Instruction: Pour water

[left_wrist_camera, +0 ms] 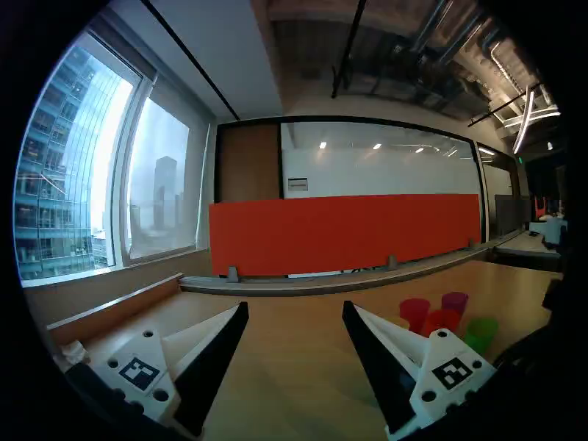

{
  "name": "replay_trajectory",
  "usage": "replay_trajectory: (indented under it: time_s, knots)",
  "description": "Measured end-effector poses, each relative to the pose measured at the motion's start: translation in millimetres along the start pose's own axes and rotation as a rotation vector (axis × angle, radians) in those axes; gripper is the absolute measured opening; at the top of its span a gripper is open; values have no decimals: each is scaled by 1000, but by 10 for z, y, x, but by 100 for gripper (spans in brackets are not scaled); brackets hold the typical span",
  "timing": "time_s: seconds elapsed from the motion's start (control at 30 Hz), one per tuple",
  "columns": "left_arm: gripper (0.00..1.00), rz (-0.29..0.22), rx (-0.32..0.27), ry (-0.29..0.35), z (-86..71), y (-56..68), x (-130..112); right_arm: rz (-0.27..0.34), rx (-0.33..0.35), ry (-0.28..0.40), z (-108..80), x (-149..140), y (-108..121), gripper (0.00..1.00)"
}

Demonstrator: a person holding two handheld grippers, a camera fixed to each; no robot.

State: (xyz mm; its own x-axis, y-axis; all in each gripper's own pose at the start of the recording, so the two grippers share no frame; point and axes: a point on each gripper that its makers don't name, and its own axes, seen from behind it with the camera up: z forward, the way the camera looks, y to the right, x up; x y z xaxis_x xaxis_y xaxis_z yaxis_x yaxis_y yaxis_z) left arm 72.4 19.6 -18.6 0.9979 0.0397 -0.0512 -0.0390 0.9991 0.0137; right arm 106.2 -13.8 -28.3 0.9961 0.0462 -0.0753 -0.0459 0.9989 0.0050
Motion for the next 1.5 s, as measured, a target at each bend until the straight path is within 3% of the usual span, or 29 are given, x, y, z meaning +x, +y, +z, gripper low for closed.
replay_trajectory:
  time_s: [0.6,0.93,1.5]
  knots:
    - [95,-11,14,4,31,-171,-383,47,19,2,-77,20,-100,99]
    - [95,-37,16,-3,81,-238,-547,36,18,4,-61,56,-126,99]
    - [95,-53,13,-21,97,-264,-640,34,23,2,-54,98,-176,99]
